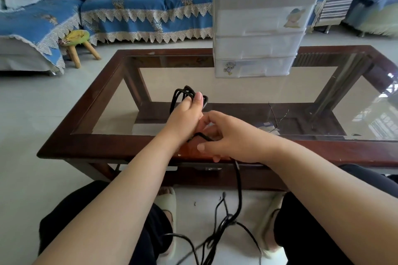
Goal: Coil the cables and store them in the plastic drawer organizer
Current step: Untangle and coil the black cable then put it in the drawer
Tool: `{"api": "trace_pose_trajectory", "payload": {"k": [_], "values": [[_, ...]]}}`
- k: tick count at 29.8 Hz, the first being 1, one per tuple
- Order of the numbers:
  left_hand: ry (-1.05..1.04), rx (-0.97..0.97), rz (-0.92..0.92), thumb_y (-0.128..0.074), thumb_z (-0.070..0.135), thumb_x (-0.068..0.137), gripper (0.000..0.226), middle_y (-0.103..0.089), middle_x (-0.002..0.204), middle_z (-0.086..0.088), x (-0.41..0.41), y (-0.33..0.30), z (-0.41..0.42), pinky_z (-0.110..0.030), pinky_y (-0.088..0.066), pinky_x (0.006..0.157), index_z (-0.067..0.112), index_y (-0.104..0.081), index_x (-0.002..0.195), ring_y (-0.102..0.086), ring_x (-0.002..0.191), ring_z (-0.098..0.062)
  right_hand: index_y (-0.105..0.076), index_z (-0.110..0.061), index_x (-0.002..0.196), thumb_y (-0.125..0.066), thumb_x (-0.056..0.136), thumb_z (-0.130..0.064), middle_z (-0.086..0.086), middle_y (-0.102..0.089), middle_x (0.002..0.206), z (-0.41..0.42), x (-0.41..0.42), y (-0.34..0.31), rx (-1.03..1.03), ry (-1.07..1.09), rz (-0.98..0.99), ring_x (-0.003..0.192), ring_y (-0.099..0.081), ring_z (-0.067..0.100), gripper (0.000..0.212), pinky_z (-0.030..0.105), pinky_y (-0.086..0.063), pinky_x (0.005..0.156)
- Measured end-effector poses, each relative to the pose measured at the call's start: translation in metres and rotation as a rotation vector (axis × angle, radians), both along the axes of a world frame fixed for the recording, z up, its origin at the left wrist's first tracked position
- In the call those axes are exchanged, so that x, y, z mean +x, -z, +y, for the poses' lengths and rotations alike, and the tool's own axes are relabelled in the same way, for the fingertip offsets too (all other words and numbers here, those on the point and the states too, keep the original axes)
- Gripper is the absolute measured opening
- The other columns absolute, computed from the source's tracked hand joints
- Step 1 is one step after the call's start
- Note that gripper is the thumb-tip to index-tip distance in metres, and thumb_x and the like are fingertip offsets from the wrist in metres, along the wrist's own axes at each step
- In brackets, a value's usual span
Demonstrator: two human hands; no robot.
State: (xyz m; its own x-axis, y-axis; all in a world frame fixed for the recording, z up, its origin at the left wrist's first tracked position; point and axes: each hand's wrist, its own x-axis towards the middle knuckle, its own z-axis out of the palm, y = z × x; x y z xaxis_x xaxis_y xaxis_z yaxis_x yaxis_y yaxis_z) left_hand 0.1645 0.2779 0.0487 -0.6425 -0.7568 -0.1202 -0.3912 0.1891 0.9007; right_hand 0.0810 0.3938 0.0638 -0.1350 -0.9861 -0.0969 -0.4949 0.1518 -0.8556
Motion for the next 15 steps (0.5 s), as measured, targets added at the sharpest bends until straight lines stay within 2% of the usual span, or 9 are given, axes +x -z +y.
{"api": "trace_pose_trajectory", "payload": {"k": [2,4,5,7,9,12,15], "values": [[0.021,-0.039,-0.008,-0.028,0.053,0.099,0.045,-0.06,0.085,0.002,0.002,-0.004,-0.002,-0.036,-0.043,0.086,0.019,-0.057,0.091,-0.057,0.084,-0.012,-0.047,-0.015,0.107,-0.058,0.092,-0.011,0.003,-0.07,0.074,0.002,-0.004,0.0,0.006,-0.042,-0.08,0.057,-0.062,0.013,0.019,0.023,-0.047,0.058],[0.079,-0.055,-0.061,-0.029,0.055,0.099,0.051,-0.064,0.093,-0.003,0.002,-0.001,-0.003,-0.038,-0.046,0.088,0.014,-0.06,0.098,-0.06,0.092,-0.018,-0.044,-0.015,0.106,-0.053,0.095,-0.013,0.003,-0.073,0.078,0.004,-0.007,-0.001,-0.029,-0.032,0.01,0.05,-0.06,0.016,0.015,0.019,-0.042,0.054],[0.118,-0.044,-0.097,-0.029,0.055,0.098,0.053,-0.066,0.092,-0.005,0.002,0.0,-0.003,-0.038,-0.048,0.084,0.012,-0.06,0.1,-0.062,0.089,-0.018,-0.043,-0.014,0.106,-0.052,0.095,-0.014,-0.001,-0.074,0.081,0.004,-0.009,-0.002,-0.052,-0.024,0.064,0.046,-0.057,0.015,0.014,0.016,-0.04,0.051],[0.222,0.075,-0.128,-0.03,0.054,0.099,0.053,-0.06,0.07,-0.005,0.003,0.0,0.003,-0.029,-0.047,0.059,0.009,-0.055,0.09,-0.055,0.058,-0.015,-0.042,-0.015,0.105,-0.054,0.095,-0.015,-0.007,-0.073,0.076,0.005,-0.012,-0.003,-0.101,-0.004,0.175,0.044,-0.052,0.009,0.016,0.017,-0.04,0.052],[0.325,0.24,-0.08,-0.029,0.055,0.099,0.053,-0.047,0.058,-0.005,0.006,-0.003,0.005,-0.022,-0.033,0.043,0.01,-0.049,0.079,-0.035,0.041,-0.012,-0.045,-0.022,0.1,-0.062,0.09,-0.029,-0.008,-0.068,0.065,0.004,-0.019,-0.004,-0.116,0.07,0.304,0.049,-0.052,0.004,0.02,0.025,-0.042,0.057],[0.37,0.43,0.029,-0.026,0.058,0.098,0.054,-0.033,0.052,0.0,0.012,-0.006,0.001,-0.02,-0.024,0.039,0.015,-0.043,0.07,-0.025,0.039,-0.01,-0.051,-0.026,0.085,-0.07,0.071,-0.056,-0.013,-0.052,0.05,0.0,-0.034,-0.008,-0.095,0.251,0.337,0.044,-0.044,0.002,0.038,0.027,-0.037,0.052],[0.431,0.632,0.09,-0.026,0.071,0.085,0.061,-0.024,0.047,0.003,0.016,-0.01,0.001,-0.02,-0.015,0.038,0.015,-0.043,0.07,-0.02,0.034,-0.007,-0.054,-0.022,0.078,-0.074,0.071,-0.051,-0.012,-0.047,0.053,-0.006,-0.042,-0.01,-0.154,0.269,0.241,0.045,-0.036,0.003,0.036,0.022,-0.032,0.052]]}}
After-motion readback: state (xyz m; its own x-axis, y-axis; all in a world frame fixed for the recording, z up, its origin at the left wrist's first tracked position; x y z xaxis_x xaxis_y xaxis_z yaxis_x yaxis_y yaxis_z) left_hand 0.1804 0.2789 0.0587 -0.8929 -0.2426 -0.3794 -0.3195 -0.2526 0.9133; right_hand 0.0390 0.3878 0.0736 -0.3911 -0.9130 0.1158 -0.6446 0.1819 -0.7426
